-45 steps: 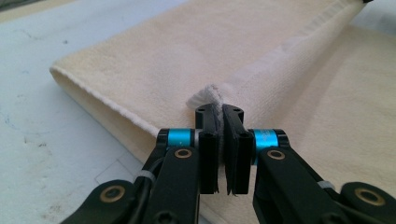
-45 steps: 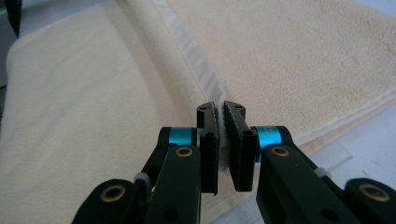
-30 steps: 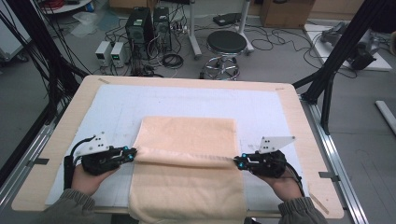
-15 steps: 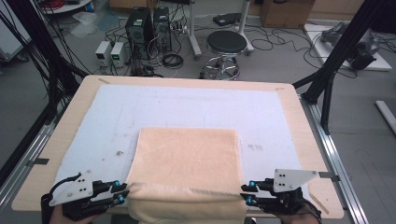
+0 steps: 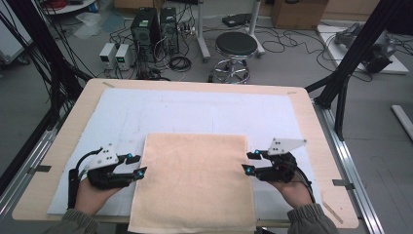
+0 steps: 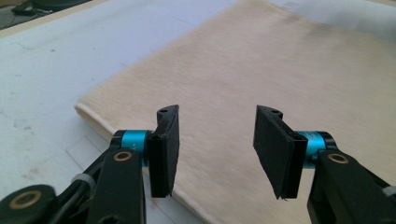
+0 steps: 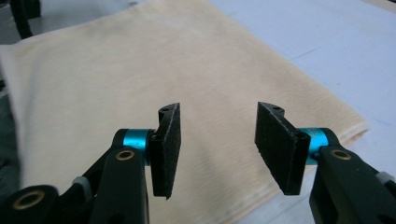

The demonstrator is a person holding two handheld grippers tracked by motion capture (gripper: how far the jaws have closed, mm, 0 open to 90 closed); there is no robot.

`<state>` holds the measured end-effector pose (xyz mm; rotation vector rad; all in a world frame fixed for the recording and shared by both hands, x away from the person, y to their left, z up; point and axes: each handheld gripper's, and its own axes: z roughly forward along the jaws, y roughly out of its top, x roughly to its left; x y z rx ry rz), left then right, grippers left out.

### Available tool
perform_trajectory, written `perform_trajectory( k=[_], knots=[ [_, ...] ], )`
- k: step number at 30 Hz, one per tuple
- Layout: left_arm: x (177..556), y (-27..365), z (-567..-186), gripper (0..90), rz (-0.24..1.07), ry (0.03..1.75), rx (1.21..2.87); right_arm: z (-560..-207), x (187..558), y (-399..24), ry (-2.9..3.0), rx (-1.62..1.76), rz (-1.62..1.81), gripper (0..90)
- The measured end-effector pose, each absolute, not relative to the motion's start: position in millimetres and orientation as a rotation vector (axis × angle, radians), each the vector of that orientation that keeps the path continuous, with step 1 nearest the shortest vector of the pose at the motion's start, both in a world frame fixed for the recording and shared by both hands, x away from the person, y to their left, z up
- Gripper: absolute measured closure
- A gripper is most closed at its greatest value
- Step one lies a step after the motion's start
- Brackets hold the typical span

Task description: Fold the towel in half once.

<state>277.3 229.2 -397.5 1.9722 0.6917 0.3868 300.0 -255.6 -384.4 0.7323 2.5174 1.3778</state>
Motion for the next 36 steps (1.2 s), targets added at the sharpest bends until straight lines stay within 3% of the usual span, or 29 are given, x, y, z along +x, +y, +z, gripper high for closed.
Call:
perform_trajectory(
  k=[14, 32, 36],
  knots=[
    [344, 217, -408, 42.8, 0.426, 0.829, 1.95, -405, 375, -249, 2.468, 0.899, 1.284, 39.2],
    [387, 221, -445, 40.4, 0.394, 1.087, 1.99, -441, 401, -248, 2.508, 0.982, 1.128, 35.8],
    [387, 221, -446, 40.5, 0.396, 1.078, 1.989, -443, 402, -248, 2.525, 0.984, 1.143, 39.3]
  ],
)
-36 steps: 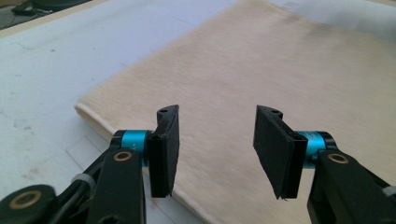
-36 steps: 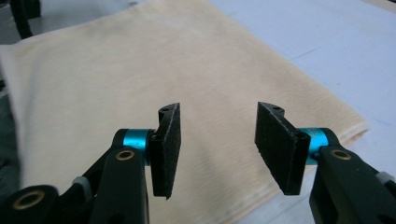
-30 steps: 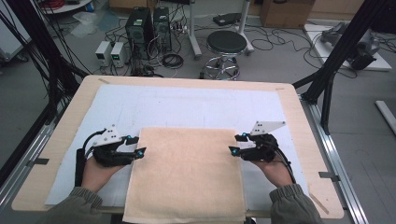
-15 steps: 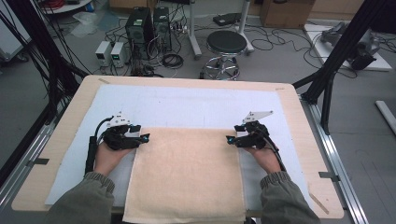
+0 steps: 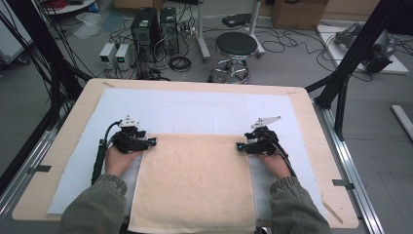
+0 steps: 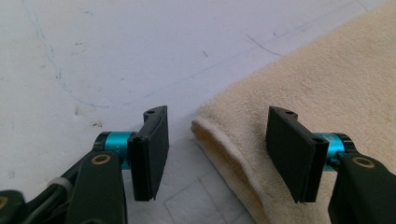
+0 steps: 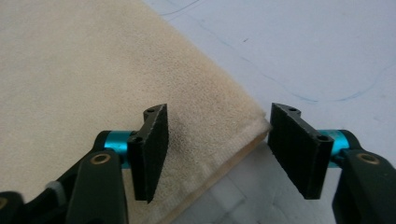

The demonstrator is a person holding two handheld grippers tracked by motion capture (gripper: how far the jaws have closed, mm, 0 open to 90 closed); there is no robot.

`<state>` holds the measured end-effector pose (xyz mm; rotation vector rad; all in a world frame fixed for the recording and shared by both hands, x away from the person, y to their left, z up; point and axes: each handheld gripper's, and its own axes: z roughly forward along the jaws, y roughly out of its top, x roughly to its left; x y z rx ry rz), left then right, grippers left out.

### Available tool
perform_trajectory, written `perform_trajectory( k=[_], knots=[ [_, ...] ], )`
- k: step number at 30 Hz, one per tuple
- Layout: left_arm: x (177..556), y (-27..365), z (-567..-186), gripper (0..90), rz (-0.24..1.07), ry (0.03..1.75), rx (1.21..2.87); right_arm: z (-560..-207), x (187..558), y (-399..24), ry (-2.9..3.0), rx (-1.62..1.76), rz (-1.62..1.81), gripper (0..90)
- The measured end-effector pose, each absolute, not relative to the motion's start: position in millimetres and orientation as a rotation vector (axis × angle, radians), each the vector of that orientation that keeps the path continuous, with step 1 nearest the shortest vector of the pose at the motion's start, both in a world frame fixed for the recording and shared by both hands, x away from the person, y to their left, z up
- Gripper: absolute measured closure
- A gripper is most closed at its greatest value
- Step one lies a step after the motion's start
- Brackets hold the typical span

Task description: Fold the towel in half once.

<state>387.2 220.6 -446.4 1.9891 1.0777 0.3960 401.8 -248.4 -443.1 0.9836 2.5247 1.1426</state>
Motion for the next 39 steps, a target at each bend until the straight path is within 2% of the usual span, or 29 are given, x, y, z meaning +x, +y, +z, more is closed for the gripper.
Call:
perform_trajectory(
  k=[2, 3, 4, 5, 6, 8, 12, 20, 22, 24, 28, 35, 39],
  knots=[
    [387, 219, -447, 44.9, 0.394, 1.071, 1.989, -443, 402, -248, 2.53, 0.973, 1.158, 46.0],
    [387, 220, -446, 48.7, 0.384, 1.062, 1.992, -443, 402, -248, 2.543, 0.966, 1.165, 53.5],
    [386, 219, -446, 55.4, 0.362, 1.047, 1.991, -443, 403, -248, 2.566, 0.945, 1.191, 62.7],
    [387, 219, -447, 65.3, 0.339, 1.028, 1.988, -442, 403, -246, 2.593, 0.929, 1.197, 72.8],
    [387, 217, -447, 78.1, 0.318, 1.012, 1.983, -442, 403, -244, 2.611, 0.913, 1.213, 78.1],
    [388, 214, -446, 82.1, 0.347, 1.002, 1.994, -440, 405, -242, 2.635, 0.909, 1.194, 80.8],
    [401, 215, -433, 83.7, 0.432, 1.011, 1.997, -426, 419, -239, 2.583, 0.95, 1.148, 81.7],
    [446, 206, -373, 83.6, 0.57, 1.012, 1.93, -385, 451, -233, 2.446, 0.95, 1.123, 82.0],
    [452, 203, -358, 81.4, 0.607, 0.988, 1.907, -369, 459, -236, 2.403, 0.962, 1.135, 80.8],
    [452, 204, -355, 71.9, 0.6, 0.982, 1.904, -363, 463, -239, 2.377, 0.992, 1.161, 68.4],
    [446, 210, -361, 64.3, 0.545, 0.975, 1.931, -367, 459, -243, 2.426, 1.016, 1.179, 49.6],
    [413, 219, -366, 57.3, 0.493, 0.911, 1.916, -369, 427, -246, 2.46, 0.989, 1.207, 37.4],
    [388, 221, -367, 53.8, 0.471, 0.849, 1.931, -367, 403, -249, 2.461, 0.939, 1.23, 35.6]
  ],
)
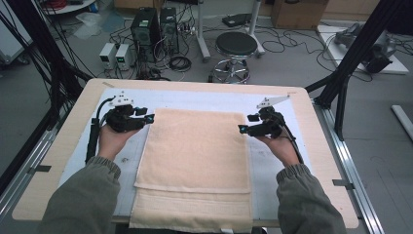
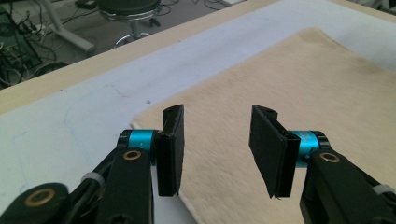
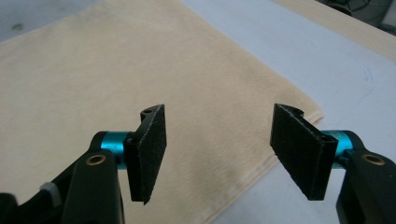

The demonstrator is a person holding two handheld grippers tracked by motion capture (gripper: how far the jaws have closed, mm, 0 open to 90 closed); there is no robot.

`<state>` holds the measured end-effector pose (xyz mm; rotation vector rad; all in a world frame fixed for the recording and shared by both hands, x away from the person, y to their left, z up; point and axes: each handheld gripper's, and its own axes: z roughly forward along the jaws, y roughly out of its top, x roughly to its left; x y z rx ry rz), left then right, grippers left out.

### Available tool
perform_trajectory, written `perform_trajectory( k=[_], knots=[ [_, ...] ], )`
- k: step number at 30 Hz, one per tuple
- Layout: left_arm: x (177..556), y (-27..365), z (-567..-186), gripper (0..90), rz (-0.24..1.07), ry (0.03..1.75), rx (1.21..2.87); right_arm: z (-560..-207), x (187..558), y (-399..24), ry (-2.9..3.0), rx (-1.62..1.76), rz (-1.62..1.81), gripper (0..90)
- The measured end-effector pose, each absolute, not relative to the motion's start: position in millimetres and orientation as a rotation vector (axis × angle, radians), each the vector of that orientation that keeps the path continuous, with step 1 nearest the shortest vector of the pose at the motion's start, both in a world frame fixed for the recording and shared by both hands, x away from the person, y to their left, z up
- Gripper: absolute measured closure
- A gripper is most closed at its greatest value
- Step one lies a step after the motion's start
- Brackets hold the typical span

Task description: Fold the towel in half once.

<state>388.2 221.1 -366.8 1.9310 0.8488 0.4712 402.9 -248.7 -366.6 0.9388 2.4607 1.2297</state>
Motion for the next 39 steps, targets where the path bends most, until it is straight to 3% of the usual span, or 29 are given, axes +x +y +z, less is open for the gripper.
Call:
perform_trajectory(
  k=[7, 9, 22, 39],
  knots=[
    [342, 225, -379, 49.0, 0.478, 0.777, 1.937, -368, 358, -250, 2.448, 0.858, 1.272, 33.5],
    [334, 227, -384, 47.9, 0.481, 0.772, 1.925, -370, 353, -248, 2.511, 0.872, 1.22, 29.7],
    [298, 224, -404, 43.4, 0.449, 0.728, 1.95, -399, 319, -241, 2.519, 0.796, 1.234, 31.6],
    [265, 228, -424, 41.3, 0.393, 0.663, 2.028, -426, 286, -240, 2.576, 0.673, 1.248, 42.4]
  ],
)
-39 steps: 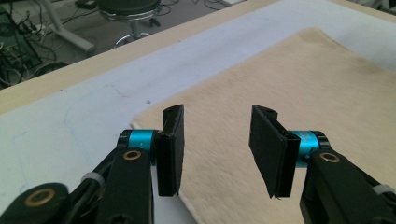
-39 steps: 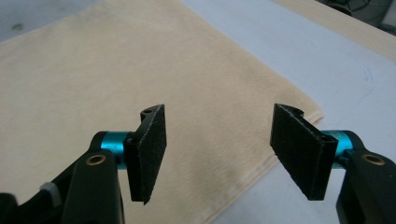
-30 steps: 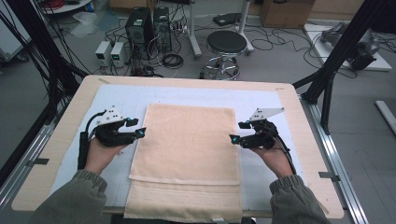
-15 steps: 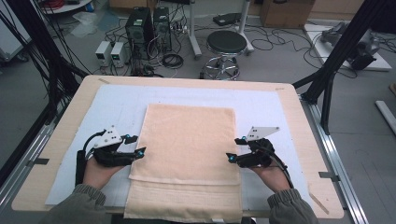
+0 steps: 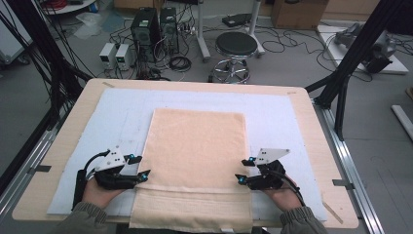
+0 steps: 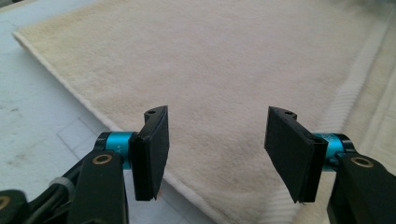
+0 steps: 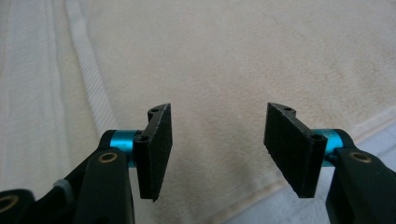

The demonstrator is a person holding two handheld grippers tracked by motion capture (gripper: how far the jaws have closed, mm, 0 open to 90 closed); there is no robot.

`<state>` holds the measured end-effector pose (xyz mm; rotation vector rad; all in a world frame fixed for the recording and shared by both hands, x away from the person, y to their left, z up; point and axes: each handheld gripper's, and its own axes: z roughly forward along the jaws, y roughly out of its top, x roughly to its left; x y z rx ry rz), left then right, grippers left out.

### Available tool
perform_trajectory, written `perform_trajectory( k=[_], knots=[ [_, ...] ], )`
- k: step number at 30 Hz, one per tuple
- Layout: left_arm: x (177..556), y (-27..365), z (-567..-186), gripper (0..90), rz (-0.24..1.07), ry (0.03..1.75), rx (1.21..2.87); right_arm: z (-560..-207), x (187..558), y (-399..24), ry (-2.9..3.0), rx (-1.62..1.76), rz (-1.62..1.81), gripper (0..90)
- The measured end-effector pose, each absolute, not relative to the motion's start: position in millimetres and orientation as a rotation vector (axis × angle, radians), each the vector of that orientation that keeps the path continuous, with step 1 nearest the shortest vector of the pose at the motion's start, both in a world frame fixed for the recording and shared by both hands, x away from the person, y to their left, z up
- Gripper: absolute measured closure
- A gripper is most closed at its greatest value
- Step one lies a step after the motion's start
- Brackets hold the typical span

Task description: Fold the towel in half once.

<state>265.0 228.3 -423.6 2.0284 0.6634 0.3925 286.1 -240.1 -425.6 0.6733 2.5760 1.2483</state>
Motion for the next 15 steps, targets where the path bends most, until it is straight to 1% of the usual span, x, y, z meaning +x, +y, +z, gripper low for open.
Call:
perform_trajectory(
  k=[1, 5, 9, 12, 13, 15],
  knots=[
    [264, 228, -424, 41.6, 0.38, 0.655, 2.033, -426, 284, -240, 2.575, 0.664, 1.253, 43.2],
    [261, 227, -428, 50.3, 0.332, 0.607, 2.062, -428, 276, -238, 2.604, 0.619, 1.275, 48.2],
    [261, 225, -432, 56.6, 0.297, 0.582, 2.099, -435, 272, -237, 2.659, 0.579, 1.243, 53.9],
    [261, 221, -439, 63.5, 0.268, 0.559, 2.144, -439, 273, -236, 2.687, 0.582, 1.221, 59.1],
    [262, 220, -442, 67.3, 0.264, 0.548, 2.162, -440, 273, -236, 2.687, 0.579, 1.22, 62.0],
    [261, 218, -445, 71.3, 0.274, 0.542, 2.159, -441, 273, -235, 2.684, 0.576, 1.214, 67.2]
  ],
)
